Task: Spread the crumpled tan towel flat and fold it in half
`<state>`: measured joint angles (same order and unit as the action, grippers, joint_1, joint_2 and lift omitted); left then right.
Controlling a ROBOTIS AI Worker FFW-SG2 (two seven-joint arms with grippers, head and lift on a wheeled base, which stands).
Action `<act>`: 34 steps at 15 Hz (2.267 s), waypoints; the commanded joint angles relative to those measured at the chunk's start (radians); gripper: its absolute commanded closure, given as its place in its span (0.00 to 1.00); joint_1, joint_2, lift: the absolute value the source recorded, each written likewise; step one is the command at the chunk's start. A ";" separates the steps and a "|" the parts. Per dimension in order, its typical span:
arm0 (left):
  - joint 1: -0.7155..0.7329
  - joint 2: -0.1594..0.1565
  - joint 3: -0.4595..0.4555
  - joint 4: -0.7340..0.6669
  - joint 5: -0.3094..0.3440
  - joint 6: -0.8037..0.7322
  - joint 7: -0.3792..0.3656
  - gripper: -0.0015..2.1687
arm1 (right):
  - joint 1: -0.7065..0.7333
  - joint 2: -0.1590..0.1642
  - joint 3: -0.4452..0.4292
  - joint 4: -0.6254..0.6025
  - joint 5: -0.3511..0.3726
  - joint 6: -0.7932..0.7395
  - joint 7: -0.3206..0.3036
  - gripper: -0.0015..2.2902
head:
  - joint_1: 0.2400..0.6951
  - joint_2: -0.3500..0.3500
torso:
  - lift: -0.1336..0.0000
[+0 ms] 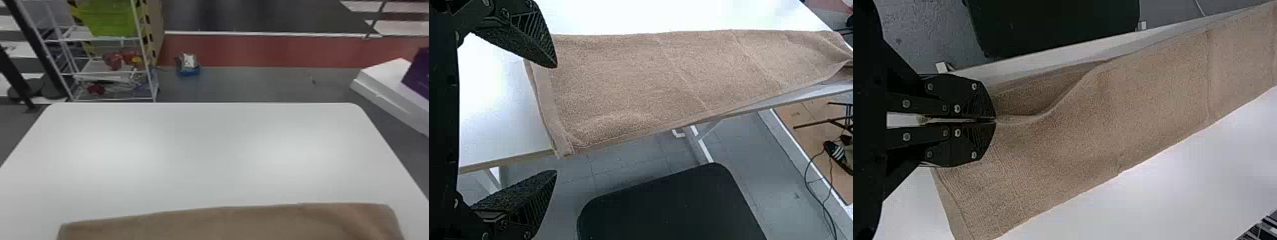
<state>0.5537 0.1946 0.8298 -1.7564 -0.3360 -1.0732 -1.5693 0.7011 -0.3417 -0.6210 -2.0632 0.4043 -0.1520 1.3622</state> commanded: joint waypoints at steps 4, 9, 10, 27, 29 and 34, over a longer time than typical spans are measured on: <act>-0.006 0.003 0.003 0.000 0.002 0.002 -0.011 0.07 | 0.003 0.003 0.024 0.006 0.034 0.004 0.005 0.47 | 1.00 0.49 | 0.08; -0.028 0.003 0.008 0.000 0.002 0.005 -0.011 0.07 | -0.008 0.006 0.014 -0.014 -0.027 0.130 0.005 0.04 | 1.00 0.52 | 0.08; -0.029 0.003 0.009 0.000 0.003 0.005 -0.011 0.07 | -0.012 0.004 0.001 -0.017 -0.070 0.173 0.005 0.02 | 1.00 0.52 | 0.08; -0.066 -0.003 0.034 0.029 0.238 0.247 -0.011 0.07 | -0.126 0.030 -0.114 0.127 -0.335 0.213 0.005 0.02 | 1.00 0.42 | 0.08; -0.067 -0.004 0.032 0.043 0.252 0.247 -0.011 0.07 | -0.126 0.036 -0.125 0.149 -0.366 0.194 0.005 0.02 | 1.00 0.42 | 0.08; -0.067 -0.006 0.031 0.051 0.258 0.244 -0.011 0.07 | -0.124 0.041 -0.131 0.166 -0.374 0.179 0.005 0.02 | 1.00 0.41 | 0.08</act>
<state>0.4863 0.1888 0.8620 -1.7061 -0.0773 -0.8289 -1.5693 0.5760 -0.3013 -0.7513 -1.9033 0.0309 0.0376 1.3622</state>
